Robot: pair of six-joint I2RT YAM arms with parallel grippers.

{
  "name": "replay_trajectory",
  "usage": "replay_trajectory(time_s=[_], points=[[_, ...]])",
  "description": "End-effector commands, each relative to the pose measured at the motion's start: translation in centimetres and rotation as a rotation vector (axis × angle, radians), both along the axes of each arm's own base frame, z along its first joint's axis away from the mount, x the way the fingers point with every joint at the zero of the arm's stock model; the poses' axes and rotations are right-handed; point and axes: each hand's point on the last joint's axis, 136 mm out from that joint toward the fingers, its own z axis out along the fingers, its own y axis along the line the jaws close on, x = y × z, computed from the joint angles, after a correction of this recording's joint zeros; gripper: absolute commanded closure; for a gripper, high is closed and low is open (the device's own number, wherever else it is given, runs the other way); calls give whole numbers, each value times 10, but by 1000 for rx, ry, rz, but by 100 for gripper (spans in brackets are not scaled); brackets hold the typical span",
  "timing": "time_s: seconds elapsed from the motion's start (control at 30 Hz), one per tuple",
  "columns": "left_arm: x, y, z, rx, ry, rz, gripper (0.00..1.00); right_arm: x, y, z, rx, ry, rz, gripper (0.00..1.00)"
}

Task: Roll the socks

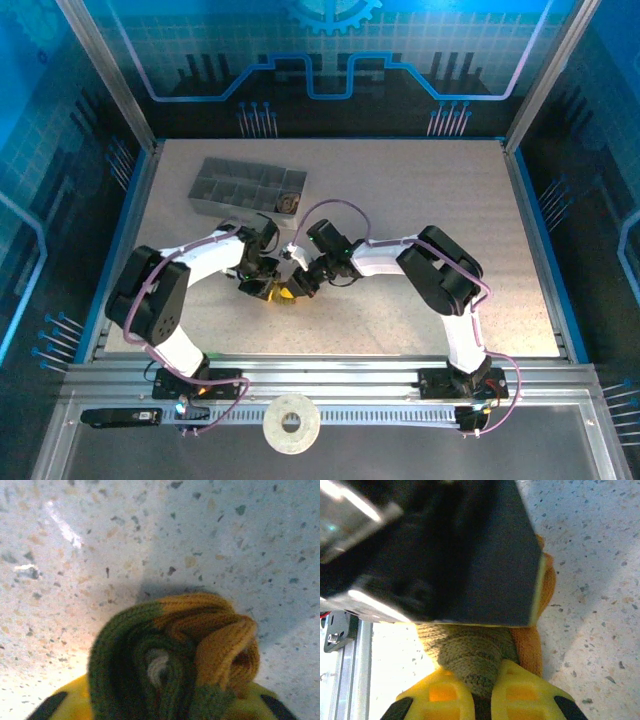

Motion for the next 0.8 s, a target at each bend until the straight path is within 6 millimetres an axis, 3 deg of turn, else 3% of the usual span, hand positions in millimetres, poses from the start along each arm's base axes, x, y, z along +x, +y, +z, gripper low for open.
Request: replay_trajectory(time_s=[0.0, 0.1, 0.2, 0.27, 0.37, 0.53, 0.63, 0.77], points=[[-29, -16, -5, -74, 58, -1, 94, -10, -41, -56, -249, 57, -79, 100], [-12, -15, 16, -86, -75, 9, 100, -8, -36, -42, -218, -2, -72, 98], [2, -14, 37, -114, -171, 0, 100, 4, -35, -12, -157, -106, -114, 70], [9, -9, 55, -108, -237, -16, 100, 19, -37, 25, -91, -234, -187, 56], [19, 5, 85, -87, -344, -40, 100, 39, -51, 83, -7, -426, -309, 43], [38, 28, 126, -51, -489, -99, 100, 46, -83, 143, 90, -562, -437, 36], [60, 41, 151, -4, -602, -137, 100, 45, -98, 163, 104, -619, -491, 37], [105, 62, 182, 130, -745, -202, 100, 42, -122, 165, 30, -632, -563, 39]])
